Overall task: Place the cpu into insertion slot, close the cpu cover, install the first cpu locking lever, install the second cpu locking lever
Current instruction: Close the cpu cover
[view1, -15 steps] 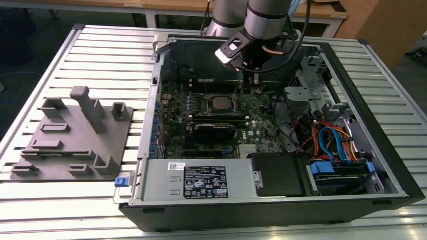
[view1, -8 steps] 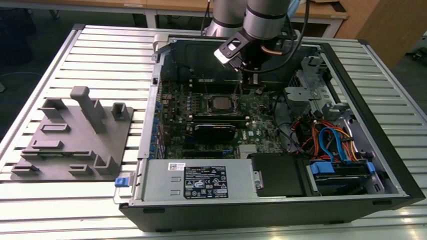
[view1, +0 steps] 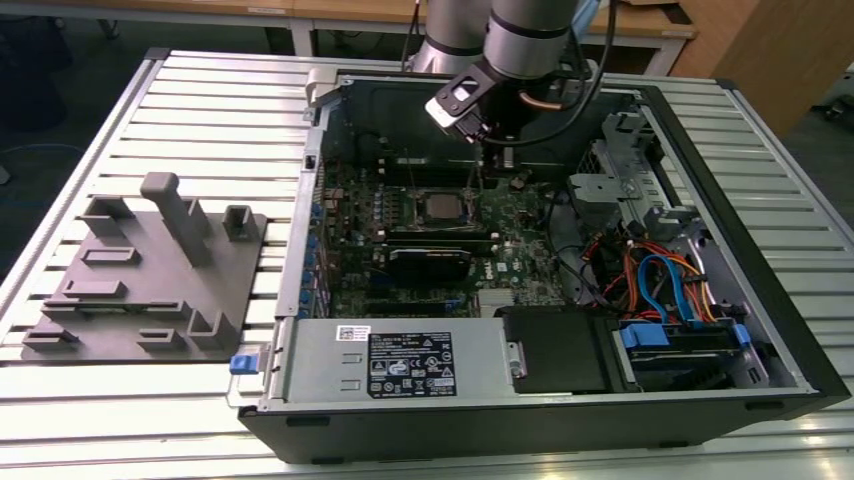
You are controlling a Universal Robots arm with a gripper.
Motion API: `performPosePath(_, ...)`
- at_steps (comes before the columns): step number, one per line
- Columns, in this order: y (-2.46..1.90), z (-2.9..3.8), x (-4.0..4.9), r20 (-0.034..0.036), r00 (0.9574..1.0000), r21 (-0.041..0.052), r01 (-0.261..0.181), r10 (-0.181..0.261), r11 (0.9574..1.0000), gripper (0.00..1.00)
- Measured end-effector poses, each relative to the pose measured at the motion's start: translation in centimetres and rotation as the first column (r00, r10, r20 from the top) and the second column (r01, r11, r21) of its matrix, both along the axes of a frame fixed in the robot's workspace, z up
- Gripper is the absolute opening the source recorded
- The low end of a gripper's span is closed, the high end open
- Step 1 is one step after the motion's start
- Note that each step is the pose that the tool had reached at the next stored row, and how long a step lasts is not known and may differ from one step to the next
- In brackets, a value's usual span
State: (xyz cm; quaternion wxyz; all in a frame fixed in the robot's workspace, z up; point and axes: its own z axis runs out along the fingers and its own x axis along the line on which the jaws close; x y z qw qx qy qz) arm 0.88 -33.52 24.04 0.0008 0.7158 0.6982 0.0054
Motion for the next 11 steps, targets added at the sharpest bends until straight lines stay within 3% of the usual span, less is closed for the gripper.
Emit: performPosePath(11,0.00,-0.01,-0.40,0.0000,1.0000,0.0000,0.000,0.000,1.0000,0.10)
